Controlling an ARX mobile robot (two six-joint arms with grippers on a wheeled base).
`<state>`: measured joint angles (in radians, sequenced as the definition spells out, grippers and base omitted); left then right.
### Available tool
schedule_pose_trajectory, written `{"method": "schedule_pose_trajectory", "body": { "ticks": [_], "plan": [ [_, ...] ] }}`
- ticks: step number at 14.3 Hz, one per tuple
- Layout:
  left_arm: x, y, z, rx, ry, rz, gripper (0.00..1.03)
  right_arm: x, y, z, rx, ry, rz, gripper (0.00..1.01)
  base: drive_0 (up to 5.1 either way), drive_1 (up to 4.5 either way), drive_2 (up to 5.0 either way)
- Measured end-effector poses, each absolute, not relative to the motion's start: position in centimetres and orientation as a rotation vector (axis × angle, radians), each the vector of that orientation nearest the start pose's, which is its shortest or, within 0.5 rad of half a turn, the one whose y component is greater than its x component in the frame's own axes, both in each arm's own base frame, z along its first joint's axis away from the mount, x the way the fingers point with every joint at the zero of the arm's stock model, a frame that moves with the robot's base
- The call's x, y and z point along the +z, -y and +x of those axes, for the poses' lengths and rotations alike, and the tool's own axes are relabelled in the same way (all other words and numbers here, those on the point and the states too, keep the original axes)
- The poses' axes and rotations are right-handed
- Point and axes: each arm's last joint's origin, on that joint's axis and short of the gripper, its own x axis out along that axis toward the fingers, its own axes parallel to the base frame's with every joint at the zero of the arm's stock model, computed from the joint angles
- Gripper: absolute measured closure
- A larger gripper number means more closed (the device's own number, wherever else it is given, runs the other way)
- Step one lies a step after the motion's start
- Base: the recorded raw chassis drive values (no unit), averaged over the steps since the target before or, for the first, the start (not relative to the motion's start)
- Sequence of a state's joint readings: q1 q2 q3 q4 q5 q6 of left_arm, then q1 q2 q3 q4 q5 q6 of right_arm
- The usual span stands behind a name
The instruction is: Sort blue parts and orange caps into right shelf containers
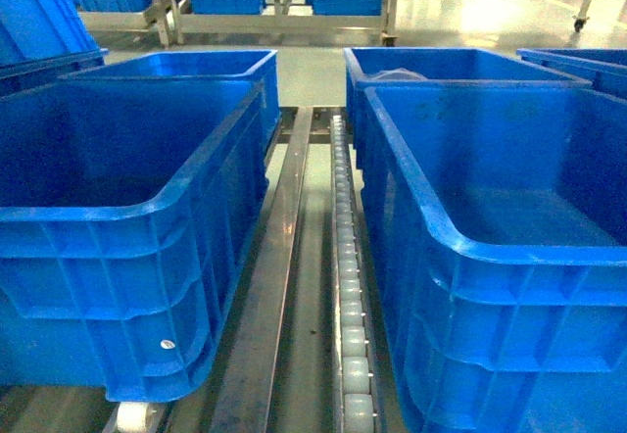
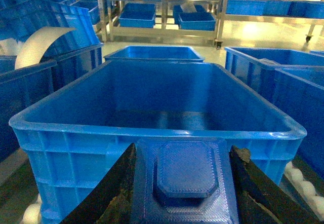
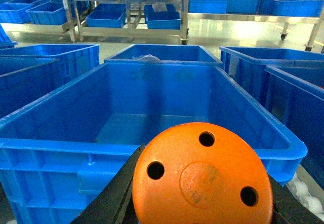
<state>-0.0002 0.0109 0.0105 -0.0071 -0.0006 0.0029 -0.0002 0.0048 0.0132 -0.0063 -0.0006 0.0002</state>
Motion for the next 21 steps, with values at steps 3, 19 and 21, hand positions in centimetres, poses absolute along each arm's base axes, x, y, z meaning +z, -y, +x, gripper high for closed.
{"method": "schedule_pose_trajectory", "body": {
  "ticks": [3,19,21],
  "plan": [
    [16.6,0.0,9.8,0.000,-0.007,0.003,0.60,16.7,0.0,9.7,0.000,0.002,0.000,0.56,0.0,0.00,0.0],
    [17.2,0.1,9.8,0.016,0.066,-0.021,0.60,17.1,-0.1,9.7,-0.044,0.045,0.003,0.56,0.0,0.00,0.0],
    [18.3,0.3,10.7,-0.005,0.153,-0.033,0.60,18.0,-0.7,10.6,-0.057,0.108,0.024,0.56,0.0,0.00,0.0]
  ]
}}
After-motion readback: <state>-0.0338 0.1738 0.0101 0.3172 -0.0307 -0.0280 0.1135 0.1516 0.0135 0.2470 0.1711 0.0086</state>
